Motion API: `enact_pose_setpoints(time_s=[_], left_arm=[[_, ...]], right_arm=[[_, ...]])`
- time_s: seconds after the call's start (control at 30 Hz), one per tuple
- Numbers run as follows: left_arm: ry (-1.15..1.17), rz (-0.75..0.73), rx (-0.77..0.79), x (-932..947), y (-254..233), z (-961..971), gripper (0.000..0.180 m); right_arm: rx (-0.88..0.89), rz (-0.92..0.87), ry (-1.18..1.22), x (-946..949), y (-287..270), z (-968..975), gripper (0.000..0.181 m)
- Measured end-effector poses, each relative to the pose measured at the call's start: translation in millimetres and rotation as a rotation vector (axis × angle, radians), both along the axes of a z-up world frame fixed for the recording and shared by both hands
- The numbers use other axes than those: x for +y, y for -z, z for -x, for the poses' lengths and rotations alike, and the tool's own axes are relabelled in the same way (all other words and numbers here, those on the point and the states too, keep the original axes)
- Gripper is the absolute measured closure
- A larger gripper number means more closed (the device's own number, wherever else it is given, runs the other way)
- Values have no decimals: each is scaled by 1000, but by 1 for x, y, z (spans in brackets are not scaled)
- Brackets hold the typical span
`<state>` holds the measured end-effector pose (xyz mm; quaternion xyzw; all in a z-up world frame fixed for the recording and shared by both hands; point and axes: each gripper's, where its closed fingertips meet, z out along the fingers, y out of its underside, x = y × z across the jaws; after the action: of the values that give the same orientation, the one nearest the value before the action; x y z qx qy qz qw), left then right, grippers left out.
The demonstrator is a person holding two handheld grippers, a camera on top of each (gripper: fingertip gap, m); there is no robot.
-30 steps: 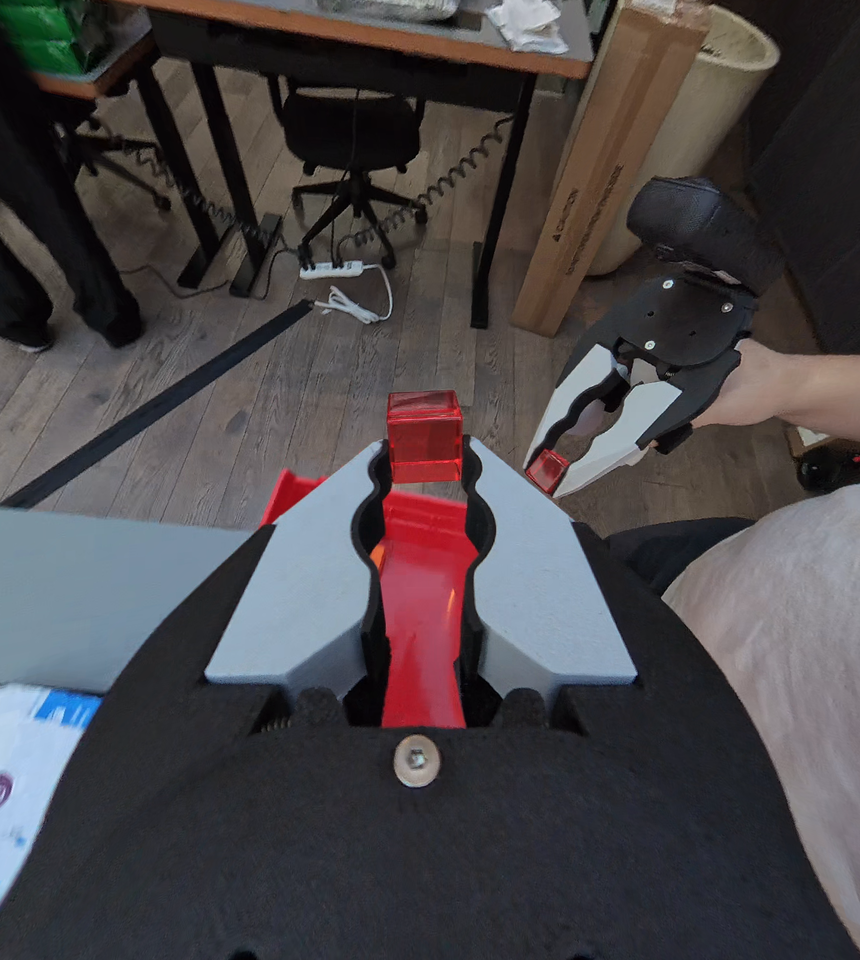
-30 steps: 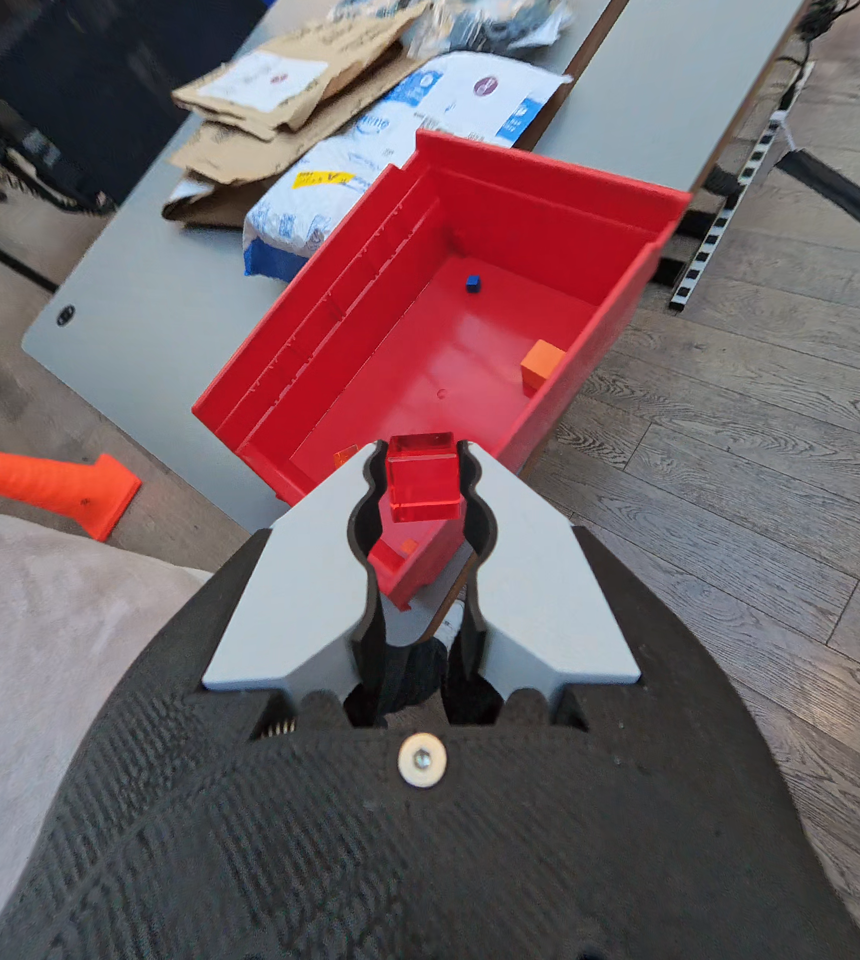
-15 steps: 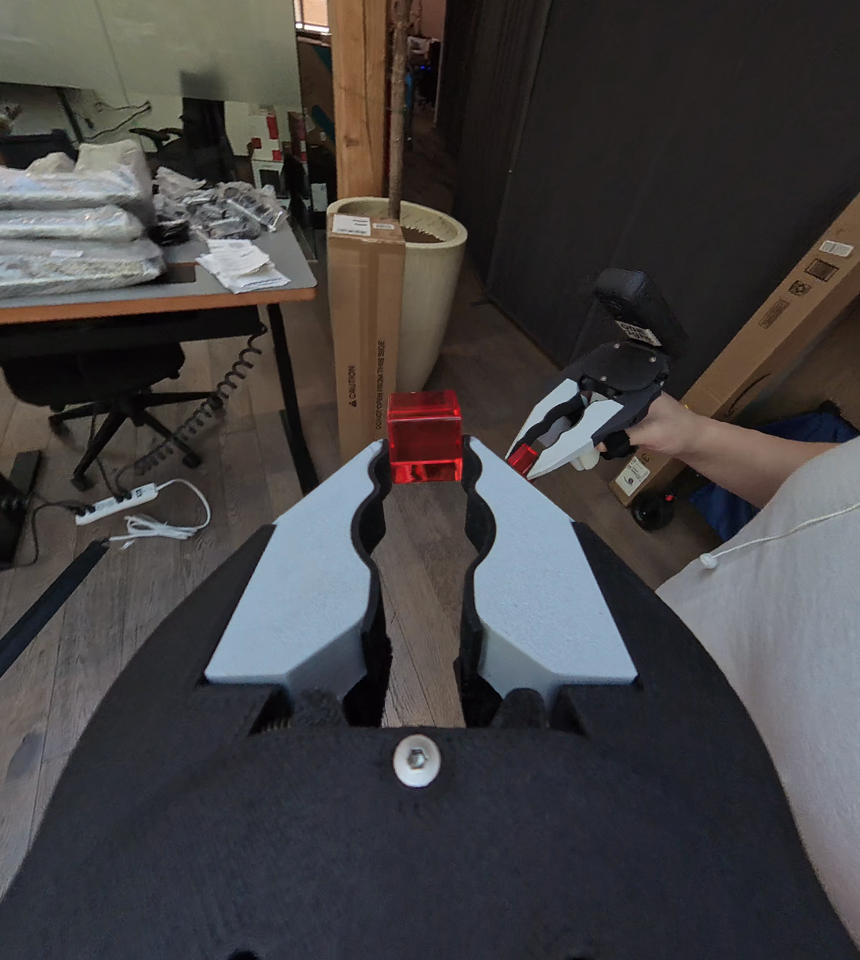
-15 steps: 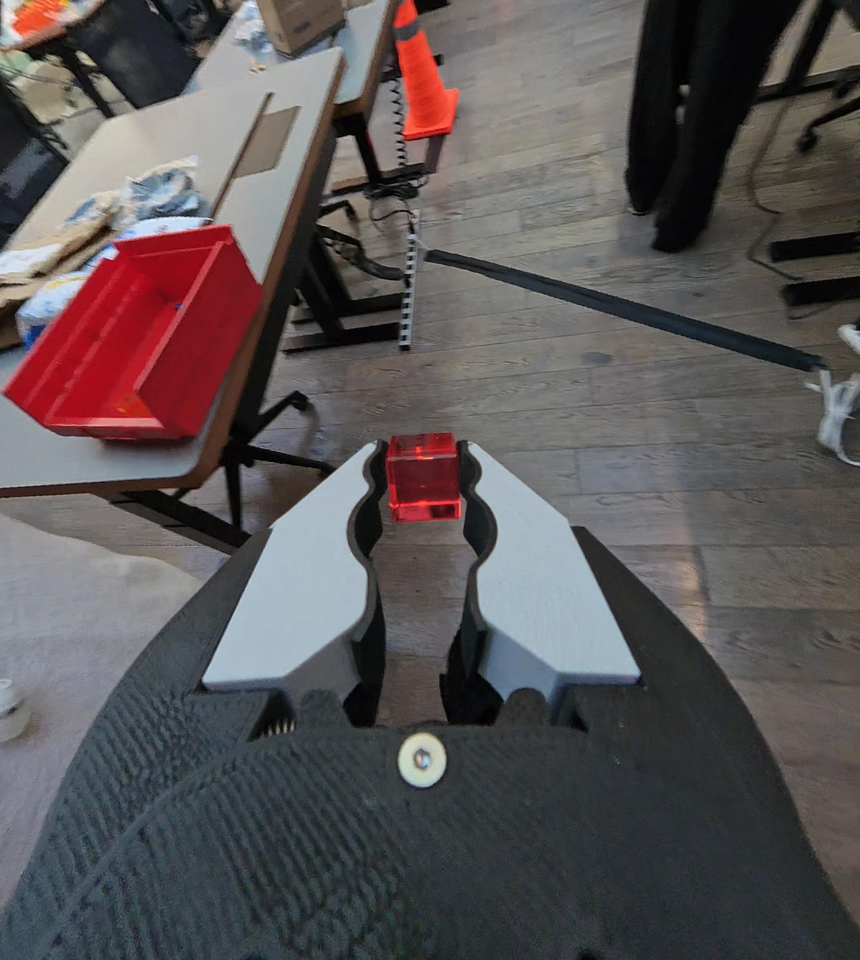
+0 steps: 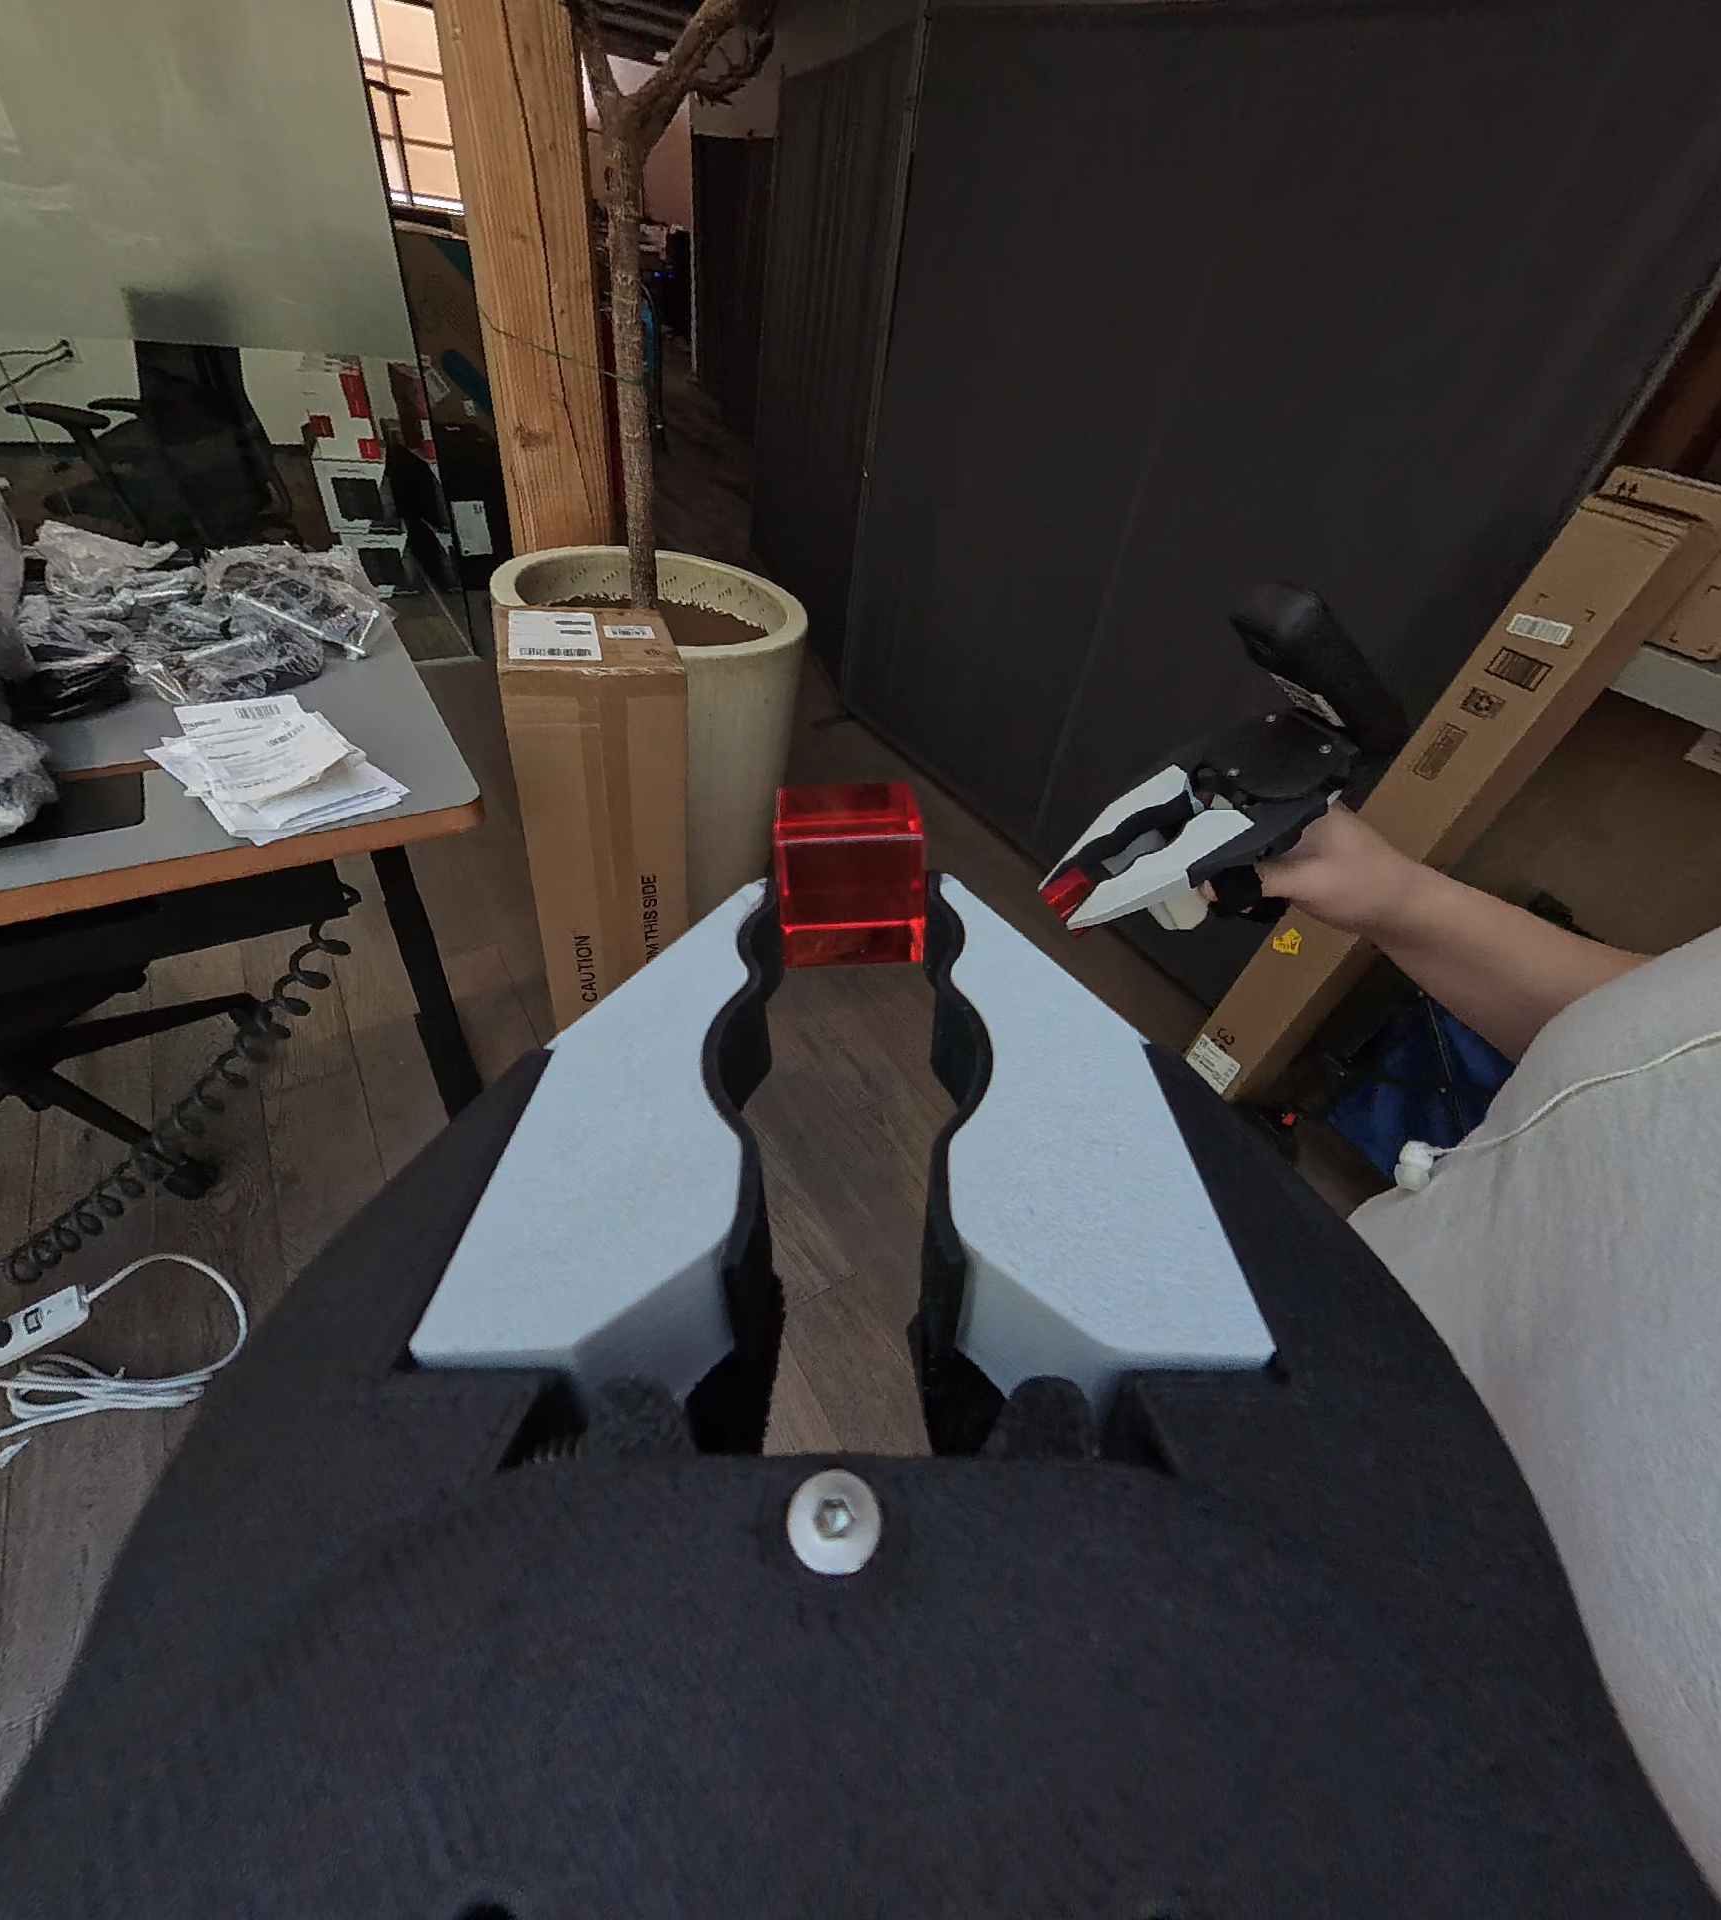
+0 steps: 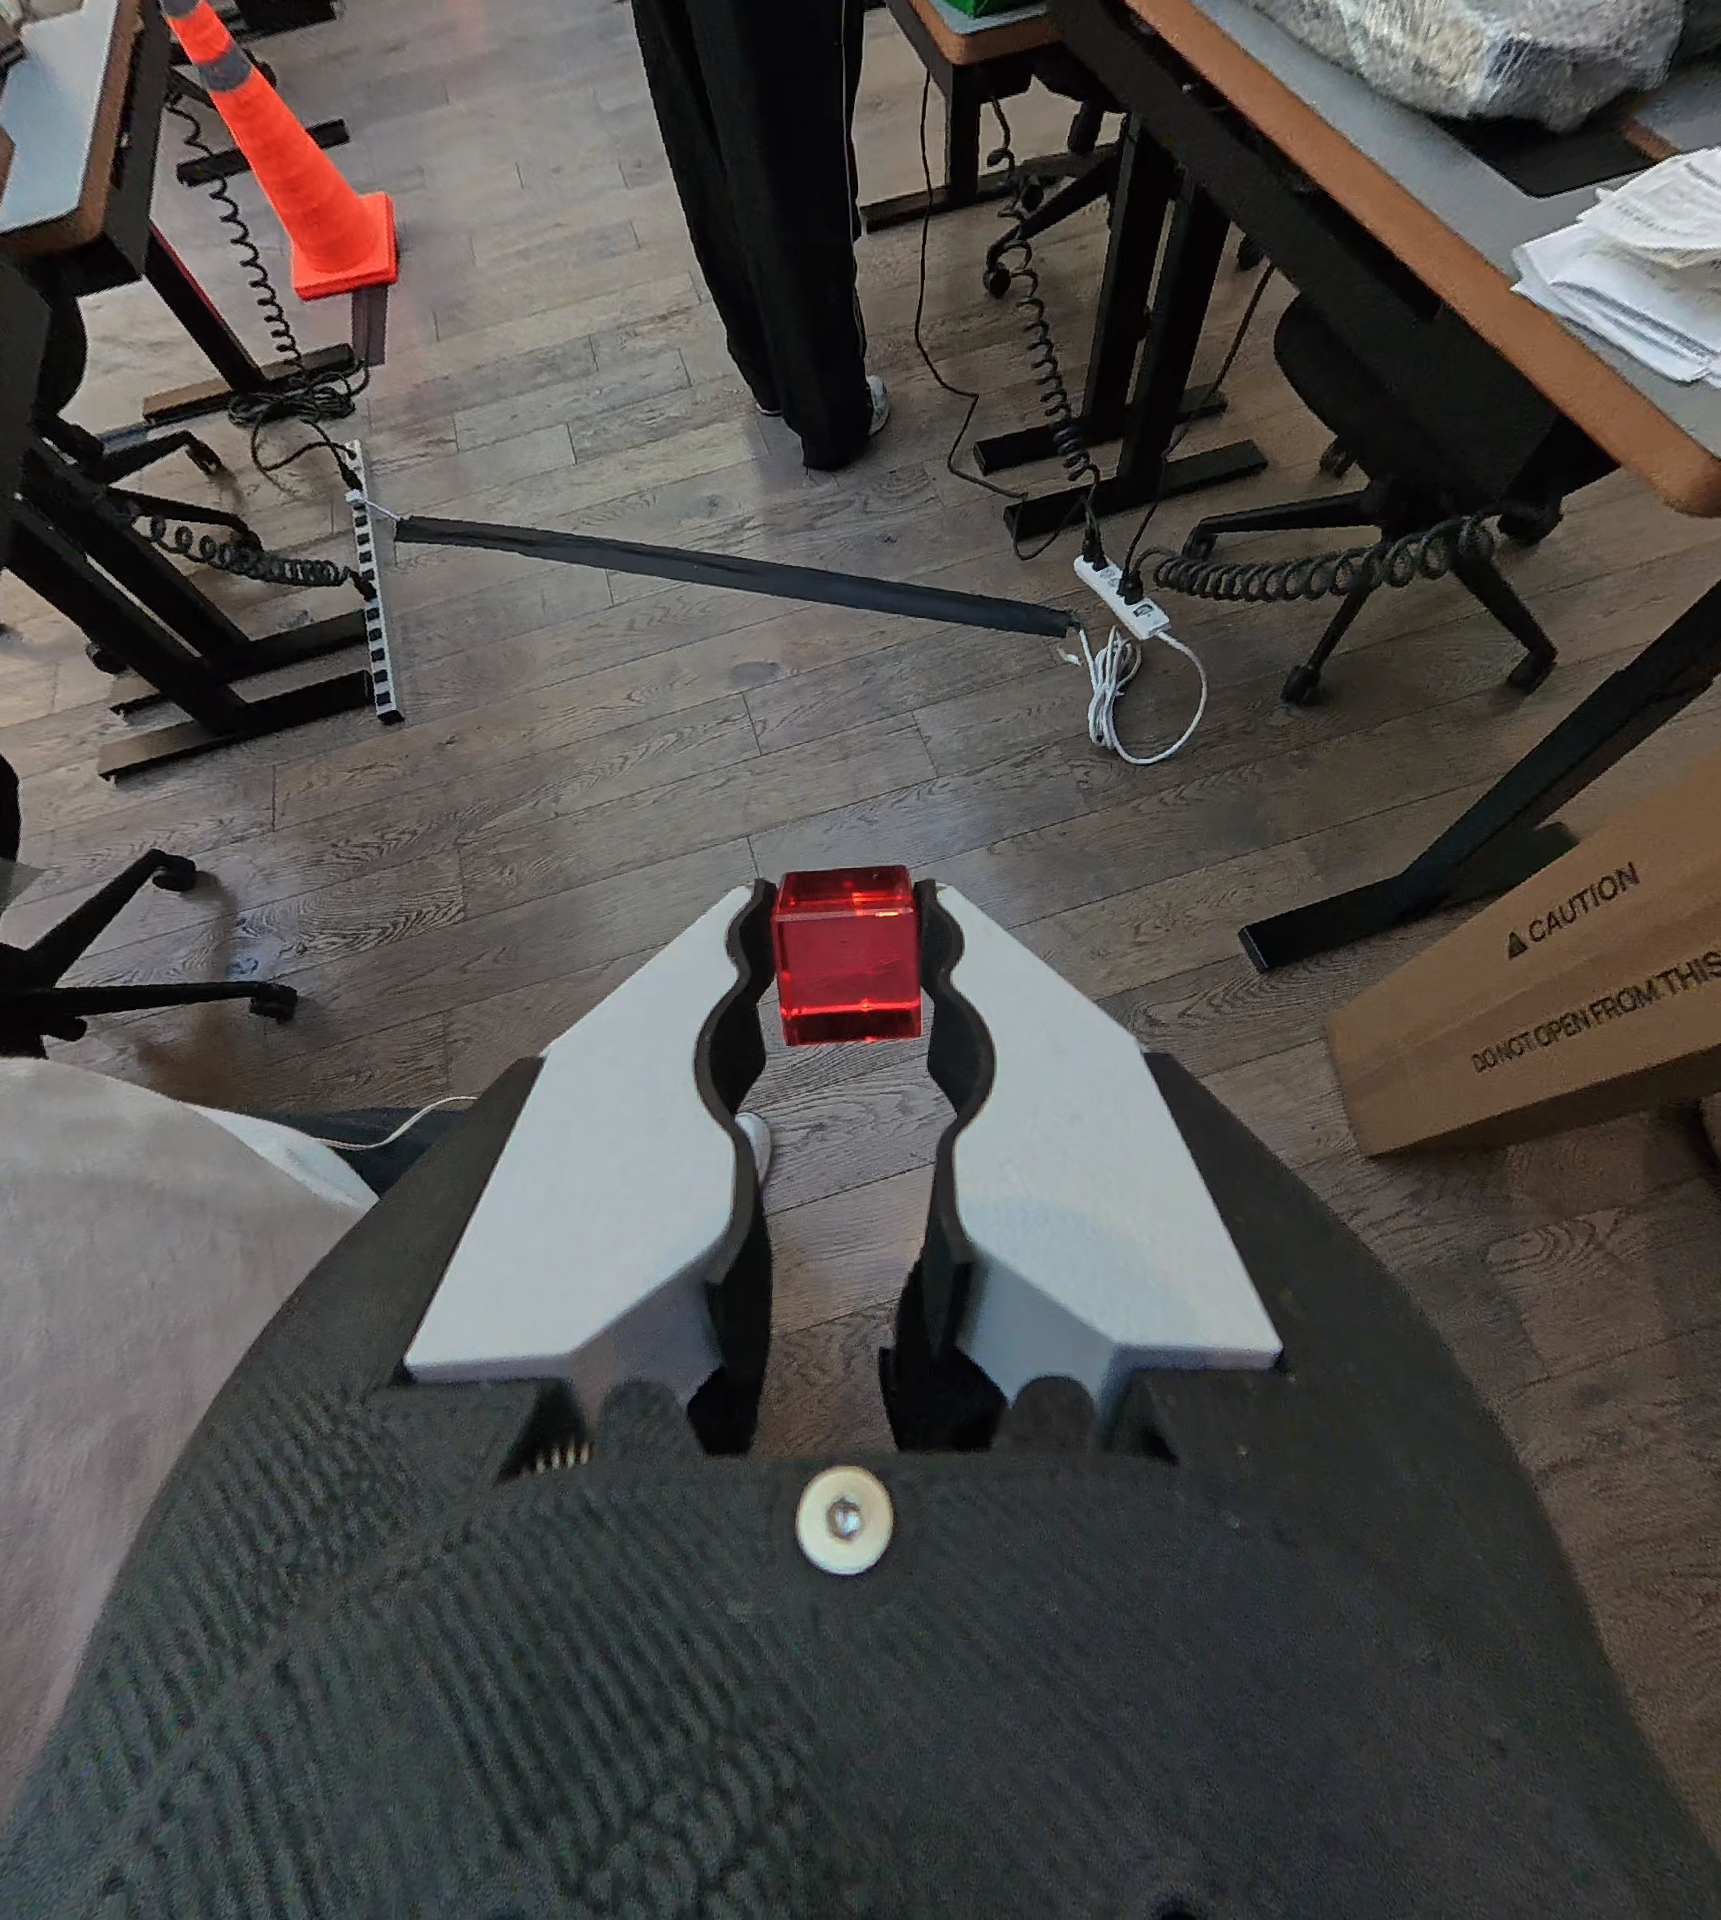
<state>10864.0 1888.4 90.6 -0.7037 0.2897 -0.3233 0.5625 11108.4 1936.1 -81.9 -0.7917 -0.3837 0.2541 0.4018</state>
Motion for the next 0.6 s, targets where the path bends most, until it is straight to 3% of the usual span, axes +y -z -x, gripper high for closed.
enact_pose_setpoints(time_s=[0.33, 0.6], left_arm=[[-10, -97, 0, 162, -13, 32, 155], [61, -123, 19, 295, -50, 53, 155]], right_arm=[[-35, -181, 21, 207, -23, 34, 156], [39, -166, 30, 344, -50, 64, 155]])
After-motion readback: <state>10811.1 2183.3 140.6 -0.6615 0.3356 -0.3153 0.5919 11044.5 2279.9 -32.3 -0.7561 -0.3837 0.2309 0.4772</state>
